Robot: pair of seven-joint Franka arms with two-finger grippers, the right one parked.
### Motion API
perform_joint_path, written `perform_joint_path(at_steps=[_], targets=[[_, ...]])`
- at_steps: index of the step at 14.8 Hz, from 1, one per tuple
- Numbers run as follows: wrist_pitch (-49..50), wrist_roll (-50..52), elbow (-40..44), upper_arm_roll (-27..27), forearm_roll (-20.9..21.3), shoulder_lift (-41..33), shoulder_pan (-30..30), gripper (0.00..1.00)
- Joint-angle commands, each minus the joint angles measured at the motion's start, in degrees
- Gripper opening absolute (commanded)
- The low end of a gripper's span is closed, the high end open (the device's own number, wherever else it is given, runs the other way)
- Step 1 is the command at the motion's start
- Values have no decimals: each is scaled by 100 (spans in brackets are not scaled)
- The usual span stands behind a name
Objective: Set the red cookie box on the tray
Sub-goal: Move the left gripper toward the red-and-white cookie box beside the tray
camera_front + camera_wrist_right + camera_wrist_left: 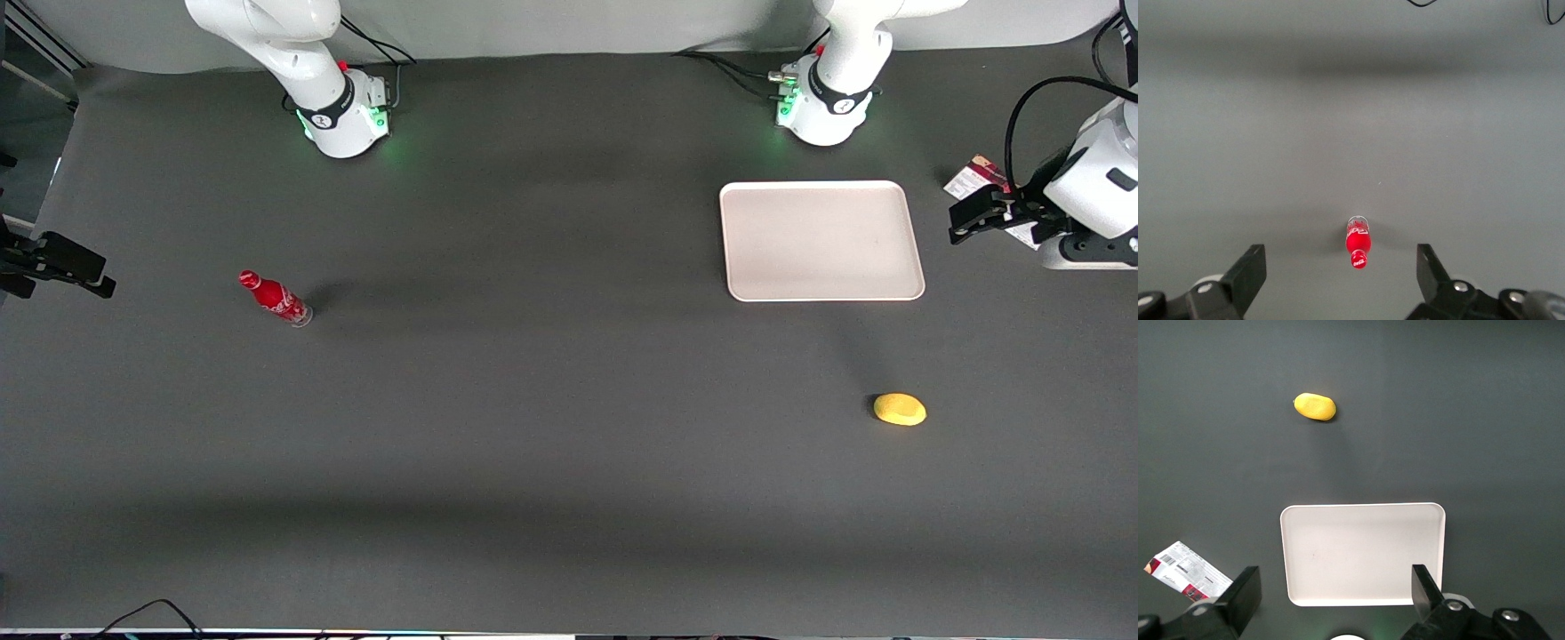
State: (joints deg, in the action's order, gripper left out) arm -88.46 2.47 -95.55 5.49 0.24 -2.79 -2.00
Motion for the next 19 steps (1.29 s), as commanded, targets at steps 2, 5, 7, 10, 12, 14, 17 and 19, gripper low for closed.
perform_joint_path(at_steps=[2,5,7,10,12,14,17,19], targets=[[110,166,125,-4,29,51,25,100],[154,201,98,-65,38,59,-37,100],[154,201,63,-136,55,77,-307,100],[163,175,63,-145,151,243,-905,100],[163,183,63,-145,467,384,-1195,100],[171,210,46,-145,503,559,-1652,100],[-30,183,-191,-145,538,858,-2425,100],[-389,175,-410,-145,670,1043,-2760,100]])
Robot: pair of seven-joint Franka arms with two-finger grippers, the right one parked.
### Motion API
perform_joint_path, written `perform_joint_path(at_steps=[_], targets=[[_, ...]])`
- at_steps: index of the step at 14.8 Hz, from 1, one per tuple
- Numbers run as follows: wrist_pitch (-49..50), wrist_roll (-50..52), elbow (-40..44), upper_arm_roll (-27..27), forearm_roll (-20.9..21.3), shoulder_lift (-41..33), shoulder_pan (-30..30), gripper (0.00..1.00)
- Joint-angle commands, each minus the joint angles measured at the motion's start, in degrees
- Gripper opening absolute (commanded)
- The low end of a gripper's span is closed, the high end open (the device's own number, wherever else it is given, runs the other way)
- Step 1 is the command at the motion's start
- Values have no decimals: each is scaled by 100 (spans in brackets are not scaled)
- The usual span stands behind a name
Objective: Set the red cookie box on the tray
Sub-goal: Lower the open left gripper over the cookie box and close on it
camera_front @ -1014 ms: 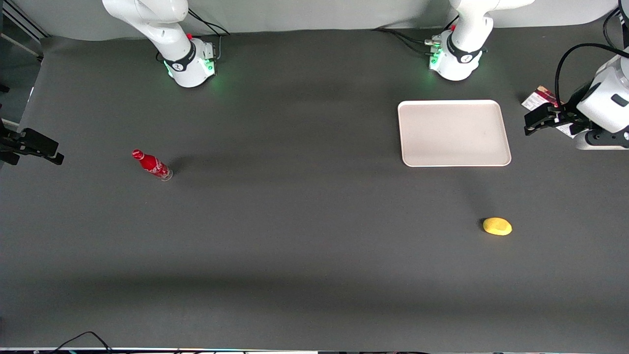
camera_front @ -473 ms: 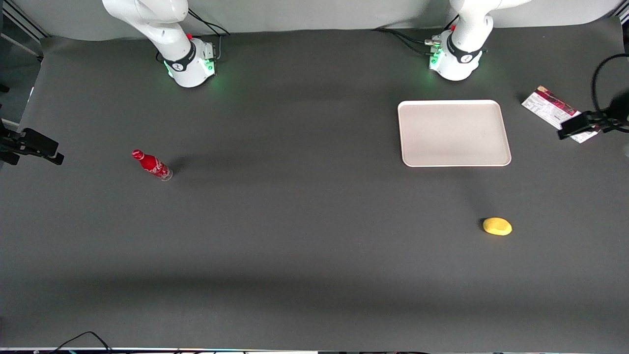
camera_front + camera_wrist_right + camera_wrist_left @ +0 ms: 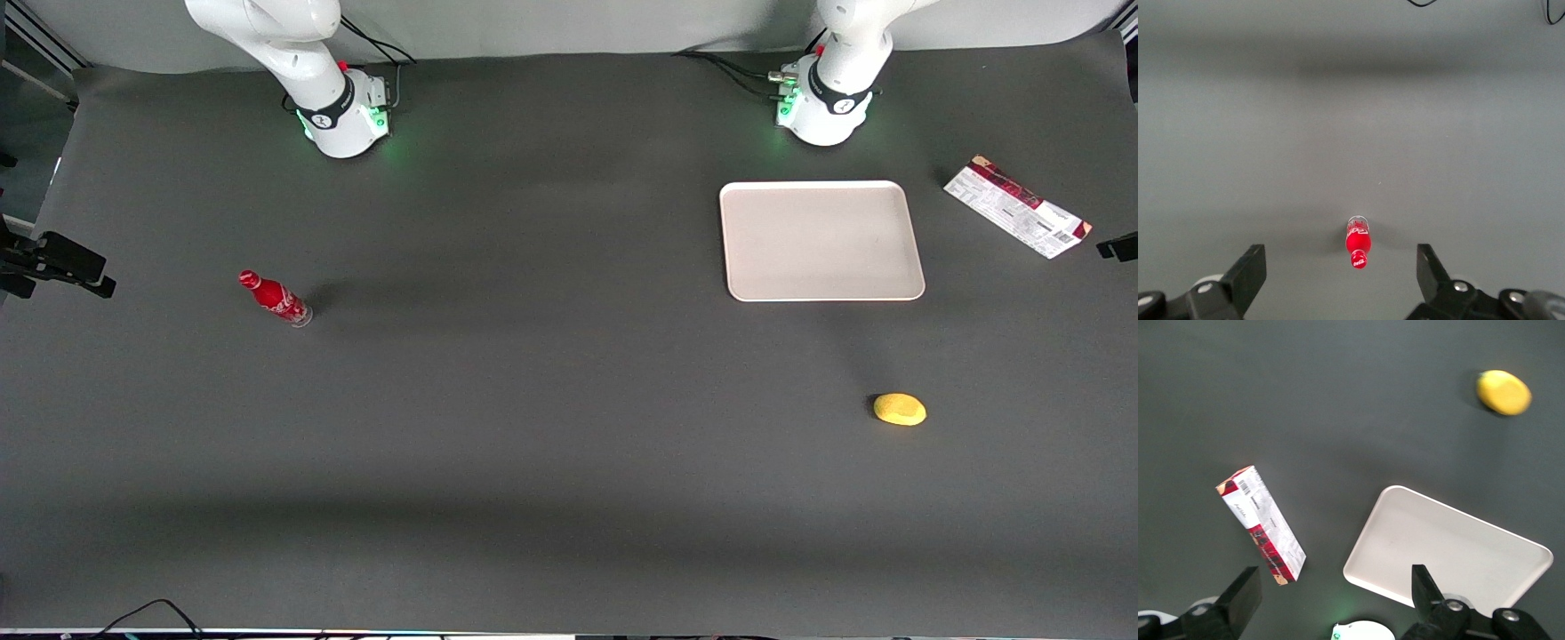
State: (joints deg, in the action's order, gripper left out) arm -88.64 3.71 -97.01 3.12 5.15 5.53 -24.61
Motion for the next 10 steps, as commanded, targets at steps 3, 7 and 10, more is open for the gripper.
perform_joint_path(at_steps=[3,7,10], targets=[[-1555,7,-1264,92,224,194,-1088,100],[-2754,-63,-2470,83,224,37,-1765,100],[-3175,-63,-3041,83,232,-121,-2178,100]])
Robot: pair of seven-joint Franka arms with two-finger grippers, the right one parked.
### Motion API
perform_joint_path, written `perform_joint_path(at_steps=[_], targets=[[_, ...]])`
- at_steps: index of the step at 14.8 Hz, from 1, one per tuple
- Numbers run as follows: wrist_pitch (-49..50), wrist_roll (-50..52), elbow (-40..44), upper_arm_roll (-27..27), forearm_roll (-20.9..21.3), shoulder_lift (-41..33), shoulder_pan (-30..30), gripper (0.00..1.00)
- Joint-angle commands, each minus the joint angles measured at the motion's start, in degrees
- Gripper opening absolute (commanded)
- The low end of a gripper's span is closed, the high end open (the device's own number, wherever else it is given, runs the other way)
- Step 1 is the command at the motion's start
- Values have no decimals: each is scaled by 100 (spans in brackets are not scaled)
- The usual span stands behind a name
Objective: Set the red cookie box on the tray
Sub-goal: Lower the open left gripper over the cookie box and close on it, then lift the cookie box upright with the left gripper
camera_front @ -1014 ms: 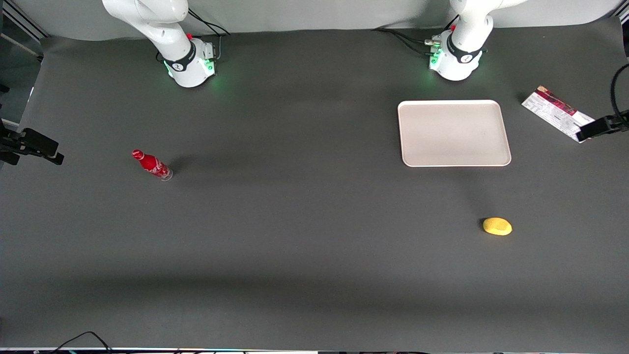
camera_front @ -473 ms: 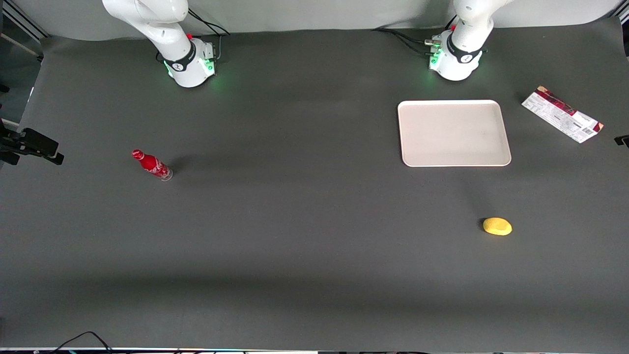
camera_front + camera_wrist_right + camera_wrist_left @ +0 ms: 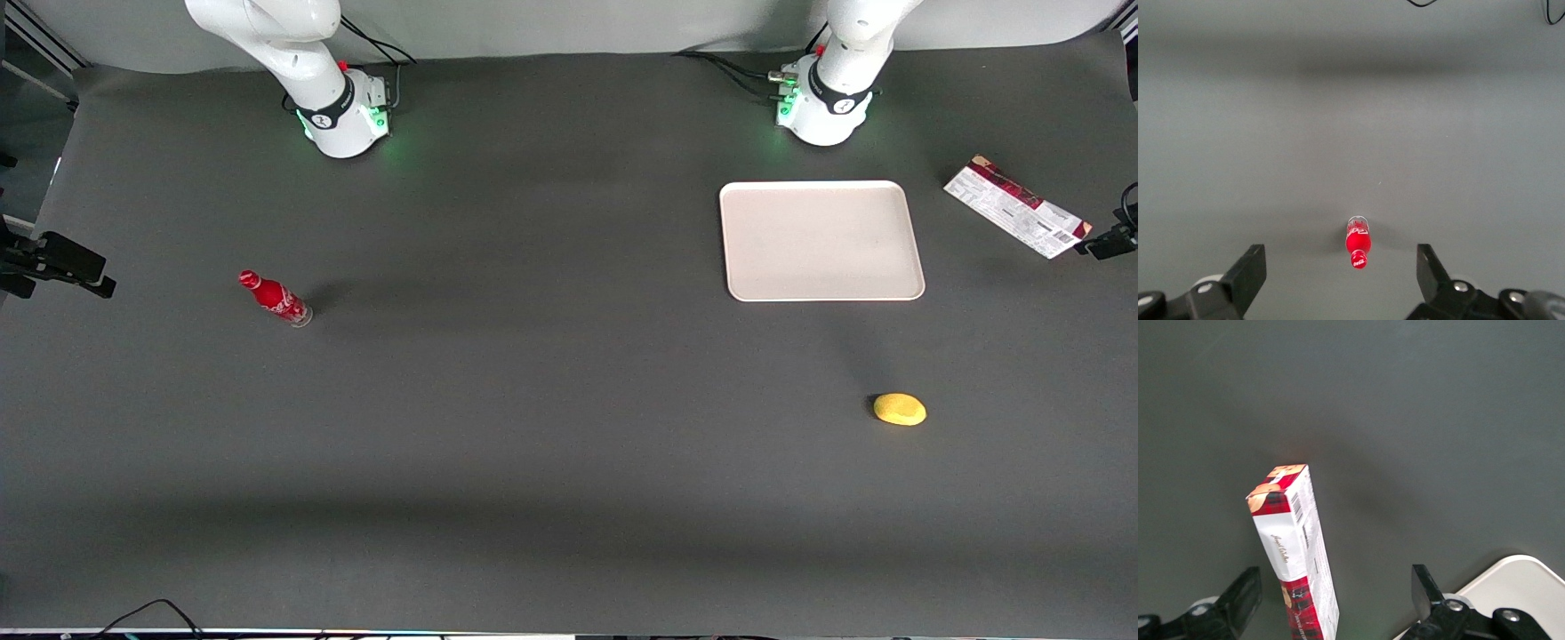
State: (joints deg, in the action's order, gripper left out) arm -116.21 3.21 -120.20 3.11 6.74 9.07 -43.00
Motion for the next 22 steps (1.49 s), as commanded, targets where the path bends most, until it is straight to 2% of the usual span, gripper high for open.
perform_joint_path(at_steps=[1,6,10,18,22], targets=[[-577,-13,-968,84,73,-581,-445,100],[-1403,-31,-2154,76,73,-1082,-938,100],[-2237,-312,-2630,84,64,-995,-1307,100],[-3617,-400,-3000,84,73,-346,-1536,100],[-3839,-488,-2992,93,64,-151,-1536,100]])
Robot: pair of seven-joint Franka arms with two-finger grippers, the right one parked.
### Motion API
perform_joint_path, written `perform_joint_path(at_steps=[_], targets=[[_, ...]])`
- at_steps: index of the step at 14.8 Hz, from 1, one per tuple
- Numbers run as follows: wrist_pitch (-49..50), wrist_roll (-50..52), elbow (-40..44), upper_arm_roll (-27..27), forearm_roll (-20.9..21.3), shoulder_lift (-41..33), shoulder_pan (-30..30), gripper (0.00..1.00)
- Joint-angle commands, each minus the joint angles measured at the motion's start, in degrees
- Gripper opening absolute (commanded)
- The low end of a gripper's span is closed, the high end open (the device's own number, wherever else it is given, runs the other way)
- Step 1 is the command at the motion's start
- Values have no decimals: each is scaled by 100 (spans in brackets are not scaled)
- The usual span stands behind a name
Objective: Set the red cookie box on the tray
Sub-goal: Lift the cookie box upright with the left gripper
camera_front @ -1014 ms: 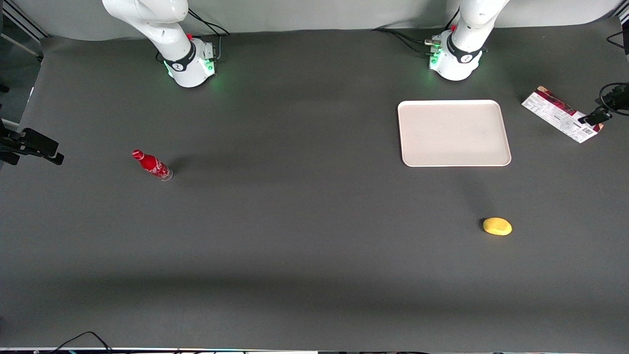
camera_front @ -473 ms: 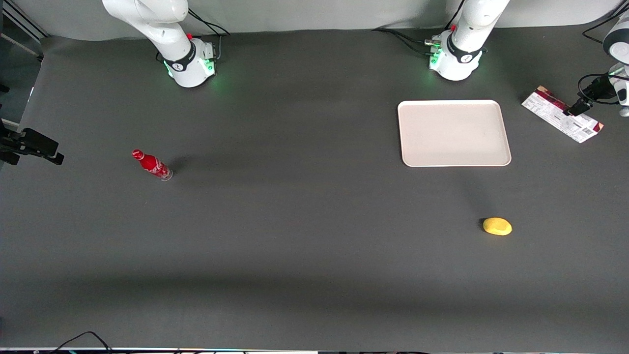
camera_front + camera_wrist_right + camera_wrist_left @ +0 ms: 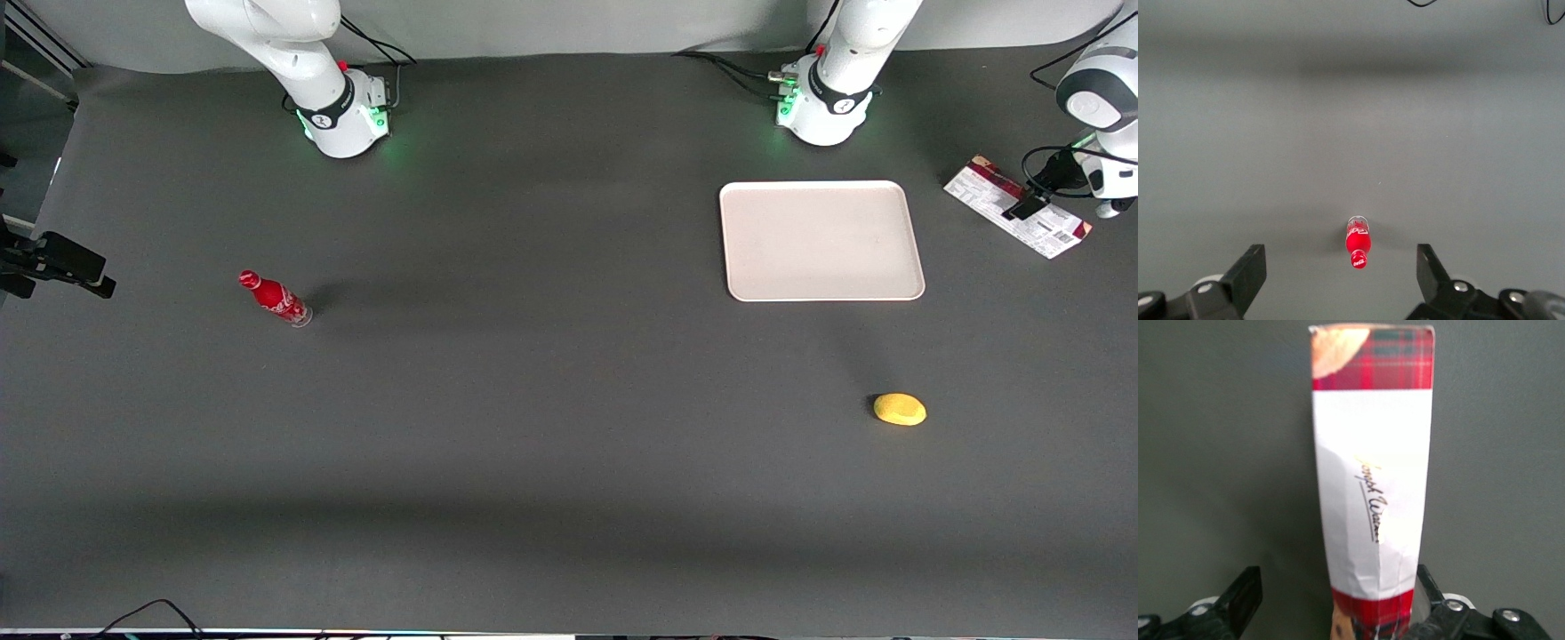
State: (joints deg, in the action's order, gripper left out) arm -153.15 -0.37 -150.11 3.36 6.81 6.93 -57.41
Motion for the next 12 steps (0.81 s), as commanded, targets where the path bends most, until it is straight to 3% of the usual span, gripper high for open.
perform_joint_path(at_steps=[1,2,5,7,8,12], targets=[[-171,-130,-1,68,57,63,-87,97],[-171,-139,-1,68,57,63,-87,86],[-171,-209,17,68,57,63,-69,32],[-171,-227,26,68,57,71,-51,6],[-171,-262,26,77,57,71,-43,0],[-49,-525,192,112,57,-51,-25,0]])
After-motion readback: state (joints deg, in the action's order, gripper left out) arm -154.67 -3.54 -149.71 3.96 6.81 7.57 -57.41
